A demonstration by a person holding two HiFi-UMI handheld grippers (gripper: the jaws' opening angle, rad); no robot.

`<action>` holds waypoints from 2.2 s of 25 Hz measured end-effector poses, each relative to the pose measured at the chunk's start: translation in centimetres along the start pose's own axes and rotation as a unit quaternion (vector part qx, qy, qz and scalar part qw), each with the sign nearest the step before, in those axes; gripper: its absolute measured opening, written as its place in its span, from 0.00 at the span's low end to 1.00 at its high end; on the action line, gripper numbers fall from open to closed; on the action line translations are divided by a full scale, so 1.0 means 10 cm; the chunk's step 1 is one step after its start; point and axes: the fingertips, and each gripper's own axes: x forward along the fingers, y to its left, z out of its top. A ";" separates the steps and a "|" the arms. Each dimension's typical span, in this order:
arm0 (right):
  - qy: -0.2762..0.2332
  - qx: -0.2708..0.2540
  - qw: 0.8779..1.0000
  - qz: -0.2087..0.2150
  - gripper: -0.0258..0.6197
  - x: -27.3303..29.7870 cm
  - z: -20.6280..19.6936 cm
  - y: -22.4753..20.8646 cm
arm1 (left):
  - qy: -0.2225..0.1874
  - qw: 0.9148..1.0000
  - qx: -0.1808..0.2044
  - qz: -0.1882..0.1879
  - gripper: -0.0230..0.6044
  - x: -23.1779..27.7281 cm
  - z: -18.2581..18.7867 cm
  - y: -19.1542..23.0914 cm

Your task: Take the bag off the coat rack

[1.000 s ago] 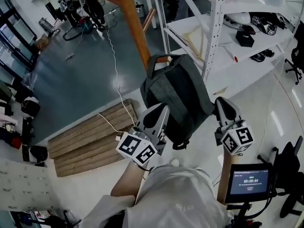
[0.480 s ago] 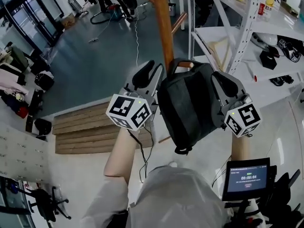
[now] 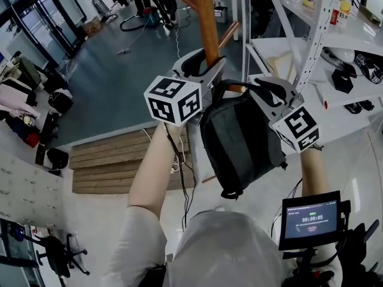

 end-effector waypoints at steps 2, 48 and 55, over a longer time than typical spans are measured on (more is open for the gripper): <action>0.031 -0.020 0.999 0.021 0.15 0.11 -0.09 0.05 | -0.004 1.000 0.002 -0.012 0.36 0.07 0.02 0.00; 0.038 0.065 0.997 -0.025 0.12 -0.19 0.27 -0.15 | -0.011 0.994 -0.063 -0.092 0.25 0.23 -0.10 -0.03; 0.045 0.105 0.990 -0.079 0.12 -0.69 0.09 -0.18 | -0.018 0.996 -0.058 -0.060 0.25 0.20 -0.09 0.01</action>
